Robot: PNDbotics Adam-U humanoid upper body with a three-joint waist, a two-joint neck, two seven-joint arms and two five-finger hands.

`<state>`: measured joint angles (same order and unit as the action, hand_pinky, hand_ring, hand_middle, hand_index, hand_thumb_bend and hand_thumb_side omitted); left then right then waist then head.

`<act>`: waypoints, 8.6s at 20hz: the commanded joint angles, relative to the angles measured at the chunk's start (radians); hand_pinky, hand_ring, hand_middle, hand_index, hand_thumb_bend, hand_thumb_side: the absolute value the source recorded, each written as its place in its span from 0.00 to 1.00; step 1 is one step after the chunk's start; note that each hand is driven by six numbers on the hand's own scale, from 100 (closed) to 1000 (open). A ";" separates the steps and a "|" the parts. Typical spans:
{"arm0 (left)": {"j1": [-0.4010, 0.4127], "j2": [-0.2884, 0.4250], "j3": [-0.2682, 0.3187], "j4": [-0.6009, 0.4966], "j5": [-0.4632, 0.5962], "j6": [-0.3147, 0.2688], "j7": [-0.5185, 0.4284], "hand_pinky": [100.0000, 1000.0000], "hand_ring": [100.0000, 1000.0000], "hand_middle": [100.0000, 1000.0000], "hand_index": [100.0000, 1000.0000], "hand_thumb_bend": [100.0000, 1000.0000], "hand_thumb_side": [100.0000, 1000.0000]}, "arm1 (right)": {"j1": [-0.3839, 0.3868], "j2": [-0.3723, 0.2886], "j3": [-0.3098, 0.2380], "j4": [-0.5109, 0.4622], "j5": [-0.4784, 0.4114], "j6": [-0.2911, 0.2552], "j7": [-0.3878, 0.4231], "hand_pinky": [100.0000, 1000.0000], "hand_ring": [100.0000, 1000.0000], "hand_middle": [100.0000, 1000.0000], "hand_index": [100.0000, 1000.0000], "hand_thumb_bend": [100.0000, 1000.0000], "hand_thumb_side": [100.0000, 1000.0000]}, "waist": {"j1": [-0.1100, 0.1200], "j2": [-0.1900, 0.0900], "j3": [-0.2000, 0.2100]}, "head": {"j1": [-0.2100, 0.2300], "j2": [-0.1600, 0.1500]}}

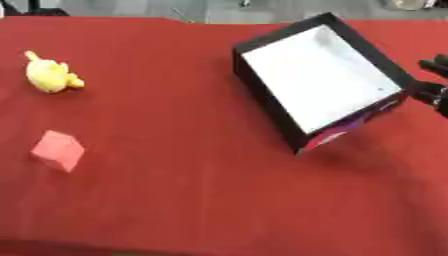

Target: Pick up the objects with one hand, pass them to the other hand, and then place them into the box on the other side of the table.

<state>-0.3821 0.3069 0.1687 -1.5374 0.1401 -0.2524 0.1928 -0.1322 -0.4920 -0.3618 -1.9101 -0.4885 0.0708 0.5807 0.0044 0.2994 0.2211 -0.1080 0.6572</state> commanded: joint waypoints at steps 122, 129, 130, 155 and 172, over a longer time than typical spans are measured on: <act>-0.564 0.615 -0.105 0.888 -1.126 -0.163 -0.699 0.87 0.86 0.80 0.79 0.58 0.00 | 0.068 -0.021 0.046 -0.028 0.178 -0.159 0.037 1.00 0.89 1.00 0.98 0.00 0.41 | -0.023 0.034 -0.019 | 0.264 -0.049; -0.572 0.601 -0.107 0.880 -1.210 -0.104 -0.672 0.86 0.87 0.82 0.83 0.66 0.00 | 0.062 -0.022 0.051 -0.029 0.180 -0.165 0.042 1.00 0.89 1.00 0.98 0.00 0.40 | -0.023 0.041 -0.035 | 0.278 -0.062; -0.572 0.597 -0.103 0.881 -1.224 -0.097 -0.662 0.86 0.87 0.82 0.83 0.65 0.00 | 0.061 -0.021 0.051 -0.028 0.181 -0.165 0.042 1.00 0.89 1.00 0.98 0.00 0.40 | -0.023 0.042 -0.036 | 0.279 -0.064; -0.579 0.572 -0.091 0.944 -1.275 -0.090 -0.658 0.85 0.84 0.76 0.67 0.39 0.00 | 0.062 -0.006 0.052 -0.019 0.211 -0.170 0.048 1.00 0.90 1.00 0.98 0.00 0.40 | -0.023 0.049 -0.044 | 0.285 -0.046; -0.551 0.622 -0.098 0.785 -1.084 -0.172 -0.652 0.82 0.76 0.66 0.55 0.09 0.00 | 0.078 -0.017 0.044 -0.019 0.184 -0.165 0.045 1.00 0.90 1.00 0.98 0.00 0.40 | -0.017 0.020 -0.033 | 0.217 -0.036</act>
<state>-0.9230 0.8710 0.0696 -0.7148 -0.9660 -0.4117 -0.4665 -0.0524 -0.4808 -0.3066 -1.9166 -0.2959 -0.0944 0.6276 -0.0138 0.3516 0.1862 0.1152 0.6232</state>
